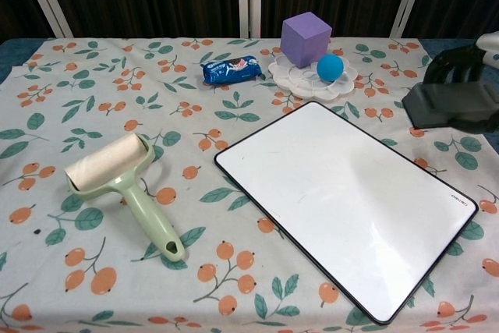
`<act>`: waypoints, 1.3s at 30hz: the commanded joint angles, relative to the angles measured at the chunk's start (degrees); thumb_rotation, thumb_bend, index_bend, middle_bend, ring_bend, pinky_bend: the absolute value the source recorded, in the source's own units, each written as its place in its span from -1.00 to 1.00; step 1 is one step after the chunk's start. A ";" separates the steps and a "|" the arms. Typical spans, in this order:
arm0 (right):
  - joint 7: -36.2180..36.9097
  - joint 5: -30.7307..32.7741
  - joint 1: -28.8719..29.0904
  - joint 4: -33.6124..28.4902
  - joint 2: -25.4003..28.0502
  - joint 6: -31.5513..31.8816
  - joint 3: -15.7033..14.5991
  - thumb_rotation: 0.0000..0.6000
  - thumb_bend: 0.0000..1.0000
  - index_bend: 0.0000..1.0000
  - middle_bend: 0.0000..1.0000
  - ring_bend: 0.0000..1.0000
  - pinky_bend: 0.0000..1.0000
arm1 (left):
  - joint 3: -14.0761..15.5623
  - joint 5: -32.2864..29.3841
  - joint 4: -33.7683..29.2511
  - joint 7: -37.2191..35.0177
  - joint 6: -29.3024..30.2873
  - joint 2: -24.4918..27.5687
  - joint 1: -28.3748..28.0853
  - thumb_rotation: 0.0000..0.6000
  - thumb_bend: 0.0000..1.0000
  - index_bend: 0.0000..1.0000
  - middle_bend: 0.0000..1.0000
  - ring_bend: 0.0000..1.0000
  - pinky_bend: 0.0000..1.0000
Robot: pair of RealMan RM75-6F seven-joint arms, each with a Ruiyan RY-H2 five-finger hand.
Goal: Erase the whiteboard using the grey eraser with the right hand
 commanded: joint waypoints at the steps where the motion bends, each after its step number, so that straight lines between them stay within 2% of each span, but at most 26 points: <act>1: 4.29 5.50 -1.26 8.83 -2.41 -1.23 4.08 1.00 -0.16 0.73 0.43 0.35 0.58 | 0.01 -0.16 0.23 -0.14 -0.23 -0.11 -0.06 1.00 -1.00 -0.86 -0.88 -0.93 -0.68; 9: 5.44 8.75 -0.06 19.86 -7.92 -7.70 5.12 1.00 -0.17 0.73 0.43 0.35 0.58 | 0.02 -0.06 0.50 -0.04 -0.84 -0.66 -0.49 1.00 -1.00 -0.86 -0.88 -0.93 -0.68; 14: 7.19 8.48 0.67 23.63 -10.62 -10.08 5.23 1.00 -0.18 0.70 0.43 0.35 0.58 | -0.12 -0.15 0.48 0.06 -1.00 -0.69 -0.71 1.00 -1.00 -0.86 -0.88 -0.93 -0.68; 16: 8.48 7.54 0.77 24.51 -11.32 -9.99 5.14 1.00 -0.20 0.63 0.42 0.34 0.56 | -0.17 -0.20 0.43 0.12 -0.95 -0.63 -0.72 1.00 -1.00 -0.86 -0.88 -0.93 -0.68; 18: 9.67 6.56 0.85 25.02 -11.61 -9.94 4.95 1.00 -0.21 0.49 0.35 0.26 0.46 | -0.23 -0.27 0.41 0.13 -0.85 -0.55 -0.70 1.00 -1.00 -0.86 -0.88 -0.93 -0.68; 21: 12.13 5.05 0.81 25.15 -11.62 -9.51 4.70 1.00 -0.24 0.20 0.10 0.01 0.20 | -0.27 -0.30 0.45 0.03 -0.67 -0.50 -0.65 1.00 -1.00 -0.86 -0.88 -0.93 -0.68; 24: 14.35 3.70 0.98 24.47 -10.68 -10.44 3.99 1.00 -0.38 -0.29 -0.30 -0.51 -0.26 | -0.20 -0.21 0.46 0.00 -0.63 -0.48 -0.64 1.00 -1.00 -0.86 -0.88 -0.93 -0.68; 26: 14.46 3.24 1.28 23.82 -9.77 -11.89 3.37 1.00 -0.51 -0.73 -0.62 -0.86 -0.62 | -0.17 -0.18 0.43 0.02 -0.70 -0.47 -0.67 1.00 -1.00 -0.86 -0.88 -0.93 -0.68; 28: 13.79 3.33 1.62 22.62 -8.71 -13.55 3.02 1.00 -0.61 -0.97 -0.88 -0.99 -0.87 | -0.16 -0.14 0.37 0.03 -0.71 -0.49 -0.71 1.00 -1.00 -0.86 -0.88 -0.93 -0.68; 30: 13.23 3.43 1.65 21.87 -8.30 -13.77 3.10 1.00 -0.64 -1.00 -0.99 -1.00 -0.98 | -0.16 -0.10 0.32 0.04 -0.68 -0.50 -0.73 1.00 -1.00 -0.86 -0.88 -0.93 -0.68; 35: 13.91 2.94 0.45 20.25 -7.41 -11.04 3.56 1.00 -0.69 -1.00 -1.00 -1.00 -1.00 | -0.18 -0.04 0.23 0.02 -0.42 -0.42 -0.66 1.00 -1.00 -0.86 -0.88 -0.93 -0.68; 39: 14.91 0.08 -3.16 17.14 -4.46 -1.74 3.67 1.00 -0.73 -1.00 -1.00 -1.00 -1.00 | -0.37 0.21 0.42 -0.31 0.63 -0.47 -0.33 1.00 -1.00 -0.86 -0.88 -0.93 -0.68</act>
